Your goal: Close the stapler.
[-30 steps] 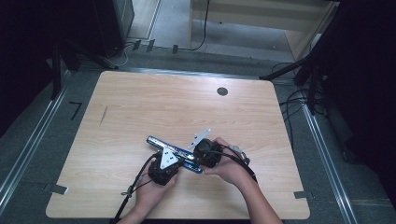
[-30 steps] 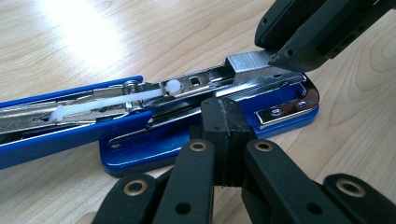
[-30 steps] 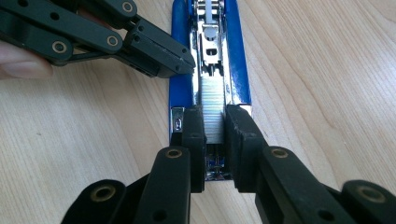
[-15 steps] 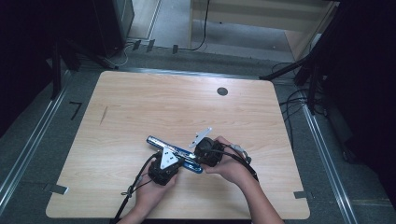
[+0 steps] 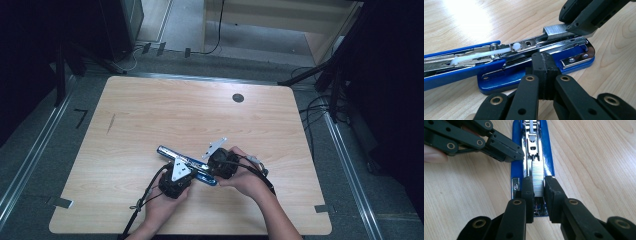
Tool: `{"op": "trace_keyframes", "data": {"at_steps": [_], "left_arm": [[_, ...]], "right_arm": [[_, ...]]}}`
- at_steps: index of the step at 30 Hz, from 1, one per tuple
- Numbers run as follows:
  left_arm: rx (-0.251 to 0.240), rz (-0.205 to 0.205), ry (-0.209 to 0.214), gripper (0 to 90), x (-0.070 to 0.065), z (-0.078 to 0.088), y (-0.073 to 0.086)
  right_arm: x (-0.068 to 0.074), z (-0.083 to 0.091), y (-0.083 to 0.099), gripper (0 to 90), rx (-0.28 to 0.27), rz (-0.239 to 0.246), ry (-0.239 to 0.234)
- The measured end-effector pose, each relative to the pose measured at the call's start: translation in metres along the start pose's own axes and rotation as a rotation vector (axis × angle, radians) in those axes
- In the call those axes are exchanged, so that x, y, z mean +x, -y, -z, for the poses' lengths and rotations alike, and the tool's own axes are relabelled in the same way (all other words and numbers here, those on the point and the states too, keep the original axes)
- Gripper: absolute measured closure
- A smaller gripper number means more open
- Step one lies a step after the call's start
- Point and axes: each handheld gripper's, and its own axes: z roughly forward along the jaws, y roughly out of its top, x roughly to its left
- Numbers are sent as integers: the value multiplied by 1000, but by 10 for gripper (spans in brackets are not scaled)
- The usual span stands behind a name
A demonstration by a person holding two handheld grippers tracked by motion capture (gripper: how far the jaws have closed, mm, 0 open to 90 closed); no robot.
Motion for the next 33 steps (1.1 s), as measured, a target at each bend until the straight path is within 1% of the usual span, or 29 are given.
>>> {"op": "trace_keyframes", "data": {"at_steps": [1, 3, 4, 5, 9, 11, 13, 14, 16, 18, 21, 24, 33], "left_arm": [[0, 1, -2, 900, 0, 0, 0], [0, 0, 0, 900, 0, 0, 0], [0, 0, 2, 900, 0, 0, 0], [2, 0, 6, 900, 0, 0, 0], [1, -1, 0, 900, 0, 0, 0], [0, -1, -1, 900, 0, 0, 0], [1, -1, 0, 900, 0, 0, 0], [1, 0, 1, 900, 0, 0, 0], [0, 1, -1, 900, 0, 0, 0], [0, 0, 1, 900, 0, 0, 0], [-1, -1, 0, 900, 0, 0, 0], [0, 0, -1, 900, 0, 0, 0], [-1, 0, -1, 900, 0, 0, 0]], "right_arm": [[0, 1, 0, 800, 0, -4, -3], [0, 2, -1, 800, -1, 6, -2], [1, 3, -3, 800, 0, 2, -6], [1, 5, -4, 800, 7, 14, 0], [0, 9, -8, 800, 17, 11, 2], [0, 9, -9, 800, 21, 10, -1], [0, 8, -9, 800, 37, 4, -3], [0, 6, -9, 800, 53, 7, -4], [1, 5, -9, 800, 63, 14, 1], [0, 4, -9, 800, 67, 7, 7], [1, 4, -9, 800, 70, 8, 2], [2, 4, -9, 800, 84, 7, 6], [2, 3, -11, 800, 92, 12, 9]]}}
